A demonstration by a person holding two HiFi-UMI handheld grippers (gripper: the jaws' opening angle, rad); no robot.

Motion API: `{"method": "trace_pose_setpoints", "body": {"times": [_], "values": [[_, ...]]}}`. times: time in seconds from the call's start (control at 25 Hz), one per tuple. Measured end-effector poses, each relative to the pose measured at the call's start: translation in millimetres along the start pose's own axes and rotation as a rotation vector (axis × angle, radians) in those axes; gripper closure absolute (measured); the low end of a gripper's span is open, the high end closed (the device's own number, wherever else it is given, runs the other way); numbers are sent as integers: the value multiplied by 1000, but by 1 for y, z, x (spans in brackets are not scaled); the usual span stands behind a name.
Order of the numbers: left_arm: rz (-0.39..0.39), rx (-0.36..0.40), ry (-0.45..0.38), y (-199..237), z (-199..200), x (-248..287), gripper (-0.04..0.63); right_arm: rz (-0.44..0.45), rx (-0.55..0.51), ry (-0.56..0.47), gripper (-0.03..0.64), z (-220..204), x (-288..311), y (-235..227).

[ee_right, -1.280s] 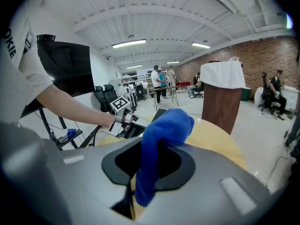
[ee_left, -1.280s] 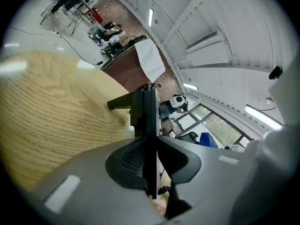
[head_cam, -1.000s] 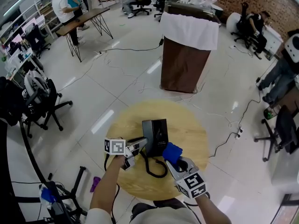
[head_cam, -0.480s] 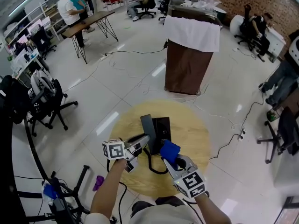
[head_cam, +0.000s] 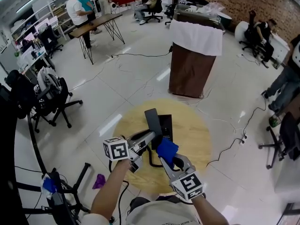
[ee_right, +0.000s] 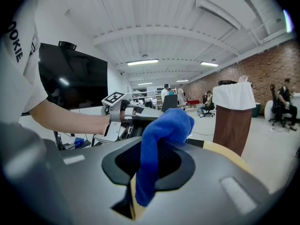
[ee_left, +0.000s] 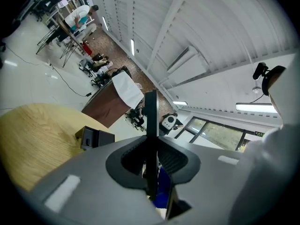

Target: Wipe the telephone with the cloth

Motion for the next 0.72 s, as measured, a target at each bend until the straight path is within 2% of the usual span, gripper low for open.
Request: {"method": "trace_pose_setpoints", "body": {"times": [0.32, 0.72], "values": [[23, -8, -40, -16, -2, -15, 532, 28, 14, -41, 555, 5, 2, 11], [8, 31, -19, -30, -11, -20, 532, 17, -36, -89, 555, 27, 3, 3]]}}
Point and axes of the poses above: the fingertips, and each gripper's own axes: x forward along the fingers, y to its left, z out of its top, the point moved 7 cm from there along -x, backward along the fingers, and after that the axes turned 6 degrees about -y, right-handed, at the moved point
